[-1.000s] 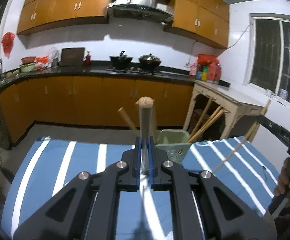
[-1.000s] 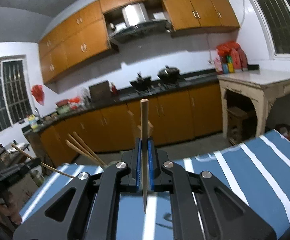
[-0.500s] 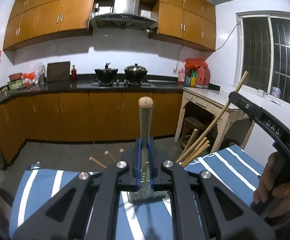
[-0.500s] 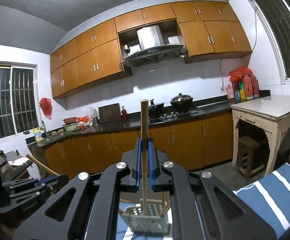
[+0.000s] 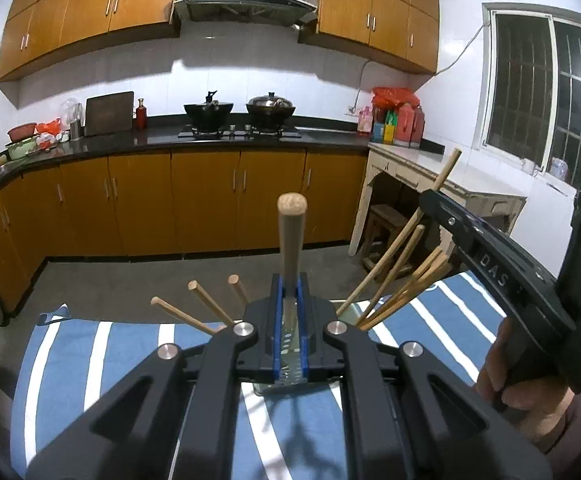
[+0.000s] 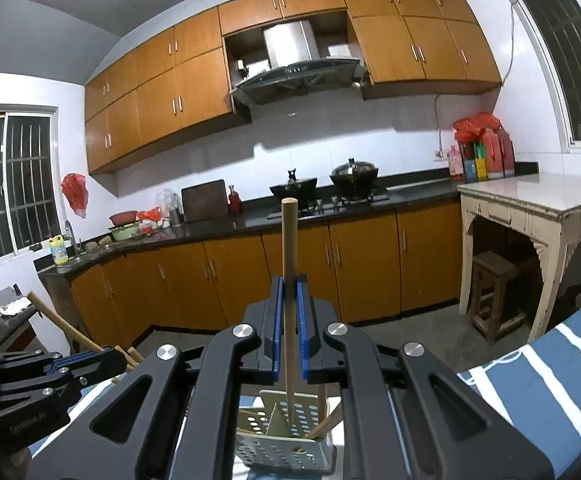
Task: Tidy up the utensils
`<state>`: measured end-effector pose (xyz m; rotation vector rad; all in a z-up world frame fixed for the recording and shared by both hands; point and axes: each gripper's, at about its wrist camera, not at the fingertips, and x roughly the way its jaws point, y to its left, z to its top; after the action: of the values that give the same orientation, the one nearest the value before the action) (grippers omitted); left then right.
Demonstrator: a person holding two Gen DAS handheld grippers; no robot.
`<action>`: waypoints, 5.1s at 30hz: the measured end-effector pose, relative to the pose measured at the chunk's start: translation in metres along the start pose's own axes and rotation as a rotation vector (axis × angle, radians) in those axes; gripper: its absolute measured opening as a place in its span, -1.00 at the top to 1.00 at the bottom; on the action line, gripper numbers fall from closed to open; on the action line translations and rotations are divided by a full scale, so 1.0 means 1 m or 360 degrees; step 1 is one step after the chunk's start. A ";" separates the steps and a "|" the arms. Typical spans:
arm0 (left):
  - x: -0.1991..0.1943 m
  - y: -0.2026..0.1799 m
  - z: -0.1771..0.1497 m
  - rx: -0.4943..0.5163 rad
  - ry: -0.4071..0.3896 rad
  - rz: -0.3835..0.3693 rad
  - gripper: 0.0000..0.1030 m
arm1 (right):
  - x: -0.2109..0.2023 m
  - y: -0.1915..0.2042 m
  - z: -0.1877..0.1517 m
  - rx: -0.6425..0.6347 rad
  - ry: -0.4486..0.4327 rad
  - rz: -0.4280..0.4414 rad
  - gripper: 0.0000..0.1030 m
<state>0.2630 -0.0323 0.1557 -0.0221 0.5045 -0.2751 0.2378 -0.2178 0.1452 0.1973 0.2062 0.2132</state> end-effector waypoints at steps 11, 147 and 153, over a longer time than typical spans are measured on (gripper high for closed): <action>0.033 0.008 -0.008 -0.0034 0.0095 0.0023 0.85 | 0.012 -0.002 -0.011 0.0036 0.0074 0.0014 0.86; -0.148 -0.011 -0.269 -0.0060 -0.0134 0.0479 -0.92 | -0.192 0.003 -0.188 -0.0181 0.0287 -0.0201 -0.97; -0.147 -0.012 -0.269 -0.0061 -0.0134 0.0479 -0.92 | -0.191 0.003 -0.187 -0.0182 0.0288 -0.0200 -0.97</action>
<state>0.0071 0.0082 -0.0093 0.0054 0.4228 0.0301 0.0123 -0.2264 0.0006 0.0508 0.3839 0.1173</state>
